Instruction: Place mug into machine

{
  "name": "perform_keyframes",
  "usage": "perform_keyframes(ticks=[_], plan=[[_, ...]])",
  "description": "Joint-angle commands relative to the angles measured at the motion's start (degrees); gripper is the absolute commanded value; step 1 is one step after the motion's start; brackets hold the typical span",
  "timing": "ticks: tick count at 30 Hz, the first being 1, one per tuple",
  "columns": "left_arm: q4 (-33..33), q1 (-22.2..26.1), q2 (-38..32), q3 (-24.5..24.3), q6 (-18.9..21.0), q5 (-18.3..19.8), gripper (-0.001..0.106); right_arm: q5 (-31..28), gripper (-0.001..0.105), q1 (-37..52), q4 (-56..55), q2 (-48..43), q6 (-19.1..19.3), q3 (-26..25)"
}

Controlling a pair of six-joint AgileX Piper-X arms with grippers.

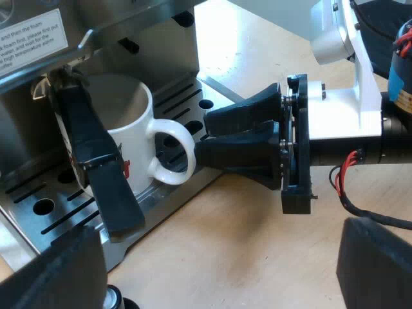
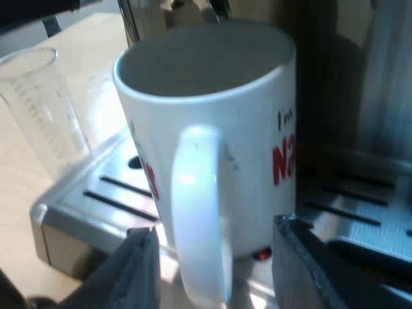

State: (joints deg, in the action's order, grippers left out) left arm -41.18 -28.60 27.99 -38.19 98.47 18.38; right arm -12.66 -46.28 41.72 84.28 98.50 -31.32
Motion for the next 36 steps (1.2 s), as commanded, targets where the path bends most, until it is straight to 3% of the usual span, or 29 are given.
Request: perform_keyframes(ticks=[1, 13, 26, 36], plan=[[0.8, -0.2, -0.2, -0.1, 0.5, 0.3, 0.079, 1.0, 0.043, 0.0, 1.4, 1.1, 0.2, -1.1], [0.8, -0.2, -0.2, -0.1, 0.5, 0.3, 0.079, 0.0, 0.043, 0.0, 1.4, 8.8, 0.6, -9.2], [0.8, -0.2, -0.2, -0.1, 0.5, 0.3, 0.079, -2.2, 0.043, 0.0, 0.9, 11.3, 0.8, -11.7], [0.8, -0.2, -0.2, -0.1, 0.5, 0.3, 0.079, -5.3, 0.043, 0.0, 0.7, 15.6, 2.1, -16.9]])
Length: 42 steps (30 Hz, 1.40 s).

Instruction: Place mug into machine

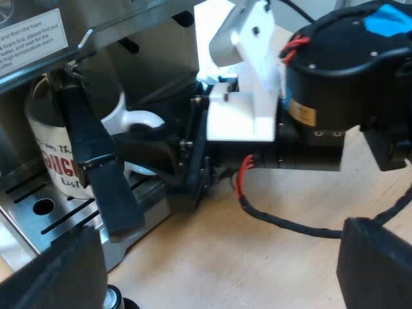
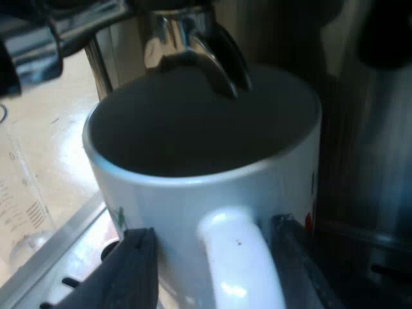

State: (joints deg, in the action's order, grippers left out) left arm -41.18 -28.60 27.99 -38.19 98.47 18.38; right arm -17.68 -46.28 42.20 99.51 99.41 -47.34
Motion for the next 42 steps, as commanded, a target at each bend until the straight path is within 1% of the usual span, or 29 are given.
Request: perform_keyframes(ticks=[1, 5, 9, 18, 23, 27, 33, 40, 42], plan=[[0.8, -0.2, -0.2, -0.1, 0.5, 0.3, 0.079, -0.3, 0.043, 0.0, -0.1, 0.6, 1.2, -1.2], [0.8, -0.2, -0.2, -0.1, 0.5, 0.3, 0.079, -0.7, 0.043, 0.0, -0.9, 1.1, 1.2, -1.5], [0.8, -0.2, -0.2, -0.1, 0.5, 0.3, 0.079, -4.3, 0.043, 0.0, -0.9, 1.2, 1.0, -1.5], [0.8, -0.2, -0.2, -0.1, 0.5, 0.3, 0.079, -4.2, 0.043, 0.0, -0.9, 1.3, 1.0, -1.5], [0.8, -0.2, -0.2, -0.1, 0.5, 0.3, 0.079, -4.4, 0.043, -0.7, -1.0, -0.1, 1.0, -1.5], [0.8, -0.2, -0.2, -0.1, 0.5, 0.3, 0.079, -5.3, 0.043, -1.4, -2.3, -2.3, 1.0, -1.5], [0.8, -0.2, -0.2, -0.1, 0.5, 0.3, 0.079, -5.3, 0.043, -1.4, -8.7, -6.6, 1.0, -0.9], [0.8, -0.2, -0.2, -0.1, 0.5, 0.3, 0.079, -5.3, 0.043, -1.4, -9.9, -13.3, 1.0, 2.9], [0.8, -0.2, -0.2, -0.1, 0.5, 0.3, 0.079, -5.3, 0.043, -1.7, -12.5, -17.0, 1.0, 4.5]])
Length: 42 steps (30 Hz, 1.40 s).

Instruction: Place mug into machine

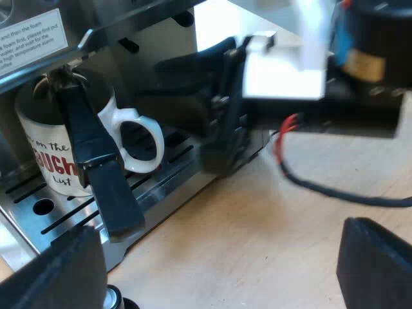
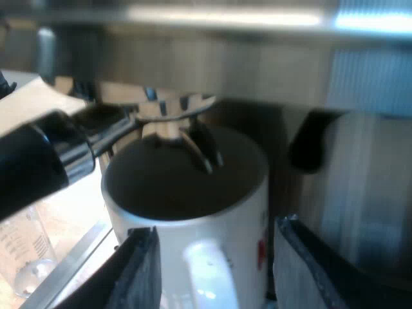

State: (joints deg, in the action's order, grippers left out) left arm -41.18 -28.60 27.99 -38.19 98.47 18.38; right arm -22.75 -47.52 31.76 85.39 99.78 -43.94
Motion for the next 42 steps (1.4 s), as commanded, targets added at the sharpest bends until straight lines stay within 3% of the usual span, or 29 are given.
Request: perform_keyframes(ticks=[1, 6, 17, 21, 26, 42], plan=[[0.8, -0.2, -0.2, -0.1, 0.5, 0.3, 0.079, -0.2, 0.043, -0.7, -2.5, -3.8, 0.7, 1.5], [0.9, -0.2, -0.2, -0.1, 0.5, 0.3, 0.079, -0.2, 0.043, -2.7, -7.8, -11.1, 0.7, 4.0], [0.9, -0.2, -0.2, -0.1, 0.5, 0.3, 0.079, -0.2, 0.043, -8.9, -18.2, -20.9, 0.7, 4.1], [0.9, -0.2, -0.2, -0.1, 0.5, 0.3, 0.079, -0.2, 0.032, -11.0, -23.1, -24.3, 0.5, 4.1], [0.9, -0.2, -0.2, -0.1, 0.5, 0.3, 0.079, -0.2, 0.001, -12.8, -25.1, -27.8, 0.5, 4.1], [2.6, -0.2, -0.2, -0.1, 0.5, 0.3, 0.079, -0.8, 0.0, -12.8, -23.0, -30.1, 0.5, 4.1]])
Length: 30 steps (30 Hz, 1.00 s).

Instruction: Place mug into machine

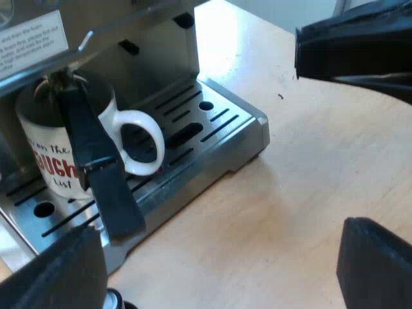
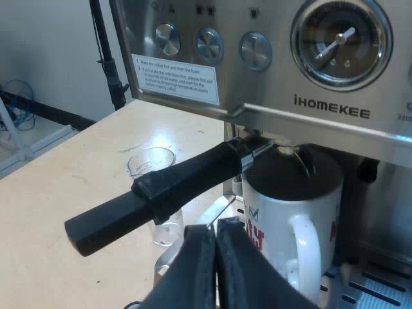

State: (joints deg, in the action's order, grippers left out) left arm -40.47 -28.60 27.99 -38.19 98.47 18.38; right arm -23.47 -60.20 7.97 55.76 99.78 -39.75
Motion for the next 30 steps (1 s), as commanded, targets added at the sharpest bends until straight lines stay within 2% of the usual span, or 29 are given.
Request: perform_keyframes(ticks=[1, 4, 8, 15, 23, 30], plan=[[2.4, -0.2, -0.2, -0.1, 0.7, 0.3, 0.079, -0.1, 0.0, -0.1, 0.8, -0.5, 0.5, -0.1], [3.6, -0.2, -0.2, -0.1, 0.8, 0.3, 0.079, 0.0, 0.0, -0.1, 0.8, -0.5, 0.5, -0.1], [6.8, -0.2, -0.2, -0.1, 3.8, 0.3, 0.079, 0.0, 0.0, -0.1, 0.8, -0.5, 0.5, -0.5], [12.5, -0.2, -0.2, -0.1, 3.8, 0.2, 0.079, -1.1, 0.0, 0.0, 0.7, -0.1, 0.5, -1.9], [16.8, -0.2, 2.6, -0.1, 3.8, -1.0, 0.079, -1.1, 0.0, 0.0, -0.3, 5.3, 1.7, -6.2], [17.2, -0.2, 4.5, -0.1, 3.8, -0.1, 0.079, -1.1, 0.0, 0.2, -0.1, 8.8, 2.5, -8.1]])
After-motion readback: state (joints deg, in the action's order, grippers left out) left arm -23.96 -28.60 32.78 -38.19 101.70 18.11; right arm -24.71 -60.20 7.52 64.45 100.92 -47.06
